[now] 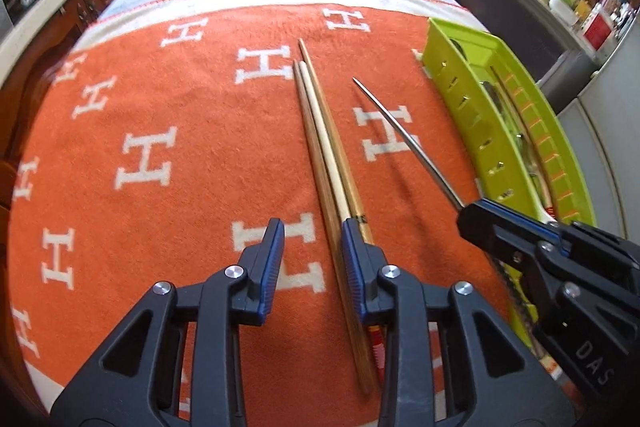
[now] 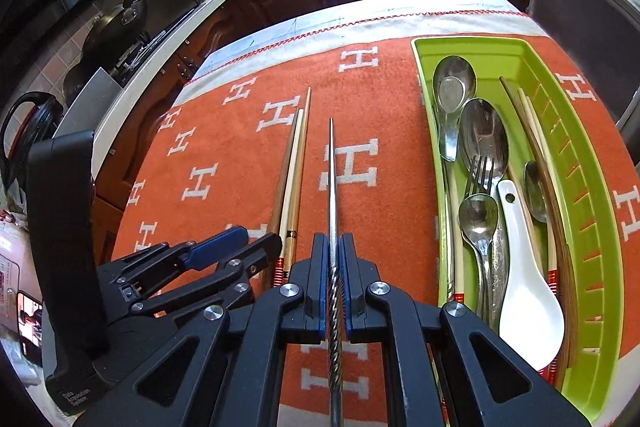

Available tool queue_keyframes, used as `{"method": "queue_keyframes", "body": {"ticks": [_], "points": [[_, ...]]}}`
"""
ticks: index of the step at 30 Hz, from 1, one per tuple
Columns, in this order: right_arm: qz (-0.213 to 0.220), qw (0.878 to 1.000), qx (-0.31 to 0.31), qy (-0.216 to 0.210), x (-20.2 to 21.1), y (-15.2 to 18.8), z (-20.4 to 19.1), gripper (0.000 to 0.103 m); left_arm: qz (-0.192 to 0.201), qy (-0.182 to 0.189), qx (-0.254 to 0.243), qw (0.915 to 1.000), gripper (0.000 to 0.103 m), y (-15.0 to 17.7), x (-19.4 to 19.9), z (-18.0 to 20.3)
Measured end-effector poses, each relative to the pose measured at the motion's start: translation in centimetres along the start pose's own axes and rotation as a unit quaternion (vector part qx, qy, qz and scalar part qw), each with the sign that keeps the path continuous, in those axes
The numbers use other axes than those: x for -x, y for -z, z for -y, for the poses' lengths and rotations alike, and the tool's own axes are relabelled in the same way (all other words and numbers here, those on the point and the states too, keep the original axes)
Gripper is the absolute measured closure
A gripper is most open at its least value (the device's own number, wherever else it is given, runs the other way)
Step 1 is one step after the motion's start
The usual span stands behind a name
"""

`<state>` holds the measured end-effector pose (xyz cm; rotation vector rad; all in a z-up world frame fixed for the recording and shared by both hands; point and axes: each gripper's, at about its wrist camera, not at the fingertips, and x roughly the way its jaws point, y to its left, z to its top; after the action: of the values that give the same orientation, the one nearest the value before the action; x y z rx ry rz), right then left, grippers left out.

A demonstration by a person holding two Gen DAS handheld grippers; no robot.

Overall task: Organize utensils
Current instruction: 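Grasp a brown wooden chopstick with the left tool while the right holds the metal one, then carry the metal and wooden chopsticks over the green tray with both tools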

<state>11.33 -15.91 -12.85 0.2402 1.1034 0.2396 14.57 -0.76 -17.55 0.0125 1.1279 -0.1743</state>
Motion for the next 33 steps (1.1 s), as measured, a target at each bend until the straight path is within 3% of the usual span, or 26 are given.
{"method": "queue_keyframes", "body": {"ticks": [3,10,11,13,23,33], "points": [[-0.001,1.000,-0.003,0.000,-0.2,0.1,0.1,0.098,0.000,0.001,0.010,1.0000,0.077,-0.1,-0.1,-0.4],[-0.012,1.000,0.002,0.006,-1.6,0.4,-0.6,0.098,0.001,-0.041,-0.012,0.9991,0.078,-0.2,-0.5,-0.2],[-0.014,1.000,0.006,0.010,-1.9,0.4,-0.9,0.098,0.006,-0.046,-0.016,0.9988,0.080,-0.3,-0.7,0.0],[-0.019,1.000,0.006,0.013,-2.4,0.1,-1.0,0.098,0.004,-0.043,-0.014,0.9990,0.099,-0.7,-0.8,-0.3],[-0.062,0.997,0.039,0.034,-5.4,0.0,-2.4,0.098,-0.012,-0.021,0.005,0.9997,0.099,0.0,-0.1,-2.2],[-0.040,0.995,0.072,0.063,-6.6,-1.0,-3.5,0.090,-0.008,-0.009,0.018,0.9998,0.098,-0.1,-0.1,-3.0]]}}
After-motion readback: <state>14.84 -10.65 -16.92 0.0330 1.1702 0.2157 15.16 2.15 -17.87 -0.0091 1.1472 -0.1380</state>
